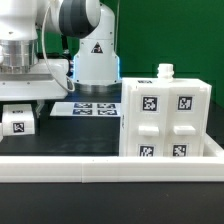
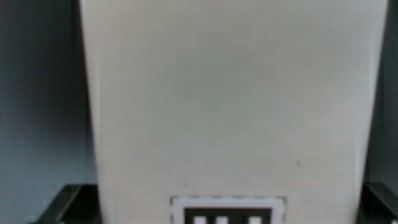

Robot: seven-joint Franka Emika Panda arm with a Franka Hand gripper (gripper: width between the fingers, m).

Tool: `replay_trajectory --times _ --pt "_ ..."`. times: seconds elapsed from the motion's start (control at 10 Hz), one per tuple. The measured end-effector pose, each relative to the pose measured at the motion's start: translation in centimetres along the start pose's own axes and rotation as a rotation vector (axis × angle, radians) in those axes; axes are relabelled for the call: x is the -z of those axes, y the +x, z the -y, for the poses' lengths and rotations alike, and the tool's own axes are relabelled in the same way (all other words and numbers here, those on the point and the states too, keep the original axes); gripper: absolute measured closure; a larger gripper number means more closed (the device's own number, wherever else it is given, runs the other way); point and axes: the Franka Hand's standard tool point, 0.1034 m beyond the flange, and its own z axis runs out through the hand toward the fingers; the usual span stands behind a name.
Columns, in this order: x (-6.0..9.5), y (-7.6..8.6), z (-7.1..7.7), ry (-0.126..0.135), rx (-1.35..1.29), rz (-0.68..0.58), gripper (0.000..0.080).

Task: Assemble cabinet

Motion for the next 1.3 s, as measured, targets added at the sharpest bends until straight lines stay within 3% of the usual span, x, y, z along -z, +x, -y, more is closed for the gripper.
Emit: replay_trajectory --times 0.4,0.7,0.8,0.9,1.1,1.2,1.3 --pt "6.2 2.0 3.6 0.032 0.011 -0.044 0.0239" --pt "10.8 5.1 7.8 0.053 -0.070 -0.067 0.0239" --pt "12.3 6.9 9.4 0.060 -0.099 -0.067 0.0239" --pt "14.1 9.1 11.0 0.043 -0.130 -0.062 0.0239" --pt "16.5 12.5 13.2 0.049 -0.217 -0.045 0.0239" --pt "18.3 15.4 13.8 0.052 -0.244 -0.039 0.0239" --pt "18.3 16.2 13.6 0.047 -0.226 -0.059 0.0239"
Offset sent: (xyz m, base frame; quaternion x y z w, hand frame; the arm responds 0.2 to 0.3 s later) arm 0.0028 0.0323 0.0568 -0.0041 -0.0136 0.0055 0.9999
